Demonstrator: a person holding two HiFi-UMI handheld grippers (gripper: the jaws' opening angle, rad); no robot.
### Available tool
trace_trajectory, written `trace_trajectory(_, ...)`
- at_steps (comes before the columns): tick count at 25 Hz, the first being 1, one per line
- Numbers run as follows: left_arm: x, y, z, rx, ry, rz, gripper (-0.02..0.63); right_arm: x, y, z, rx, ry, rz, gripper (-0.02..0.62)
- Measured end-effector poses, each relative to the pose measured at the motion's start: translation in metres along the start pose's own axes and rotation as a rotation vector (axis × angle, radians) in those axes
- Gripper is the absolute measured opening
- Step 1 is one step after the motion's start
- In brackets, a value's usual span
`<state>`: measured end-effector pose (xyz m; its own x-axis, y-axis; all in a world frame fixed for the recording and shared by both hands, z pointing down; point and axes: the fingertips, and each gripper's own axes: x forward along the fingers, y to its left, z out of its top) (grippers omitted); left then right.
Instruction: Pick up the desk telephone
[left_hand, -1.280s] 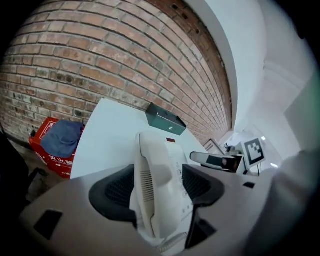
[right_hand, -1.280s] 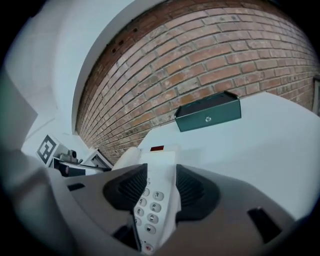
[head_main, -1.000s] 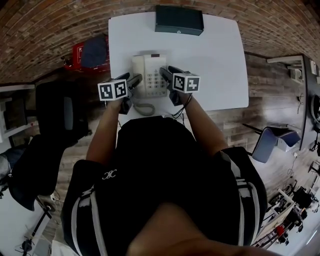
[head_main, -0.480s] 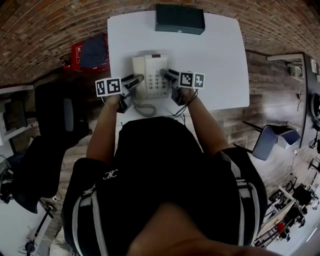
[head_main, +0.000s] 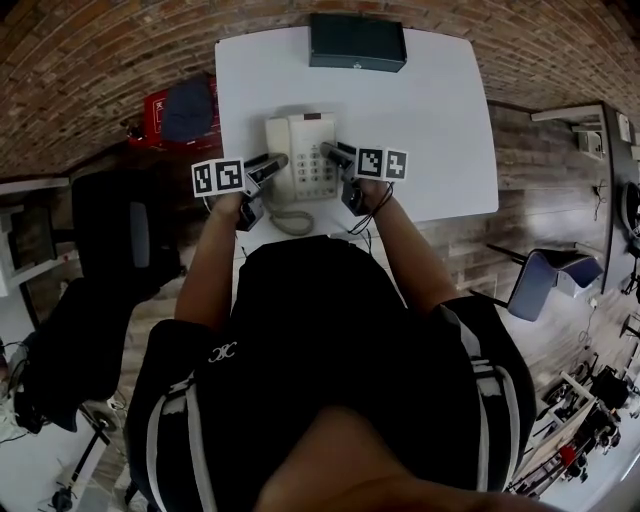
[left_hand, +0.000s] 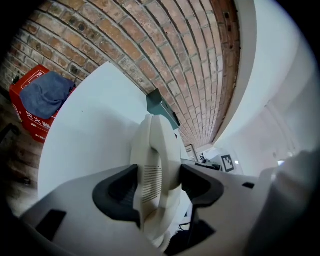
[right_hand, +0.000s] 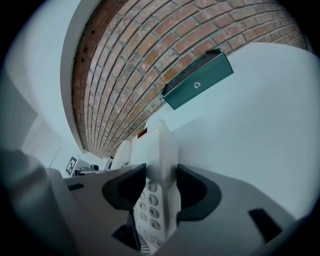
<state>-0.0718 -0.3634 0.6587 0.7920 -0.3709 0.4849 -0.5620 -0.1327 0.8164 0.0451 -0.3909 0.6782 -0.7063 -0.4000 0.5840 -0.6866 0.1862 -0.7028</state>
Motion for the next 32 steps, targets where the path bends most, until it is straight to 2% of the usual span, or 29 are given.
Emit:
trace_trajectory(5,-0.013,-0.018,0.003,0.044,-0.027,0.003,0.272,-0.014,0.017,0.006,-0.050,-0.038,-0.005,0.172)
trace_trajectory(14,-0.039,-0.079,0.032,0.239,-0.136,-0.008,0.272,-0.056,0.061,0.045,-0.156,-0.175,0.023,0.166)
trace_trajectory(21,-0.059,-0.123,0.049,0.329,-0.205,-0.054,0.272,-0.095,0.095,0.071,-0.229,-0.289,0.011,0.160)
trace_trajectory(32,-0.107,-0.231,0.089,0.561,-0.400,-0.122,0.272,-0.177,0.177,0.132,-0.403,-0.522,0.055,0.158)
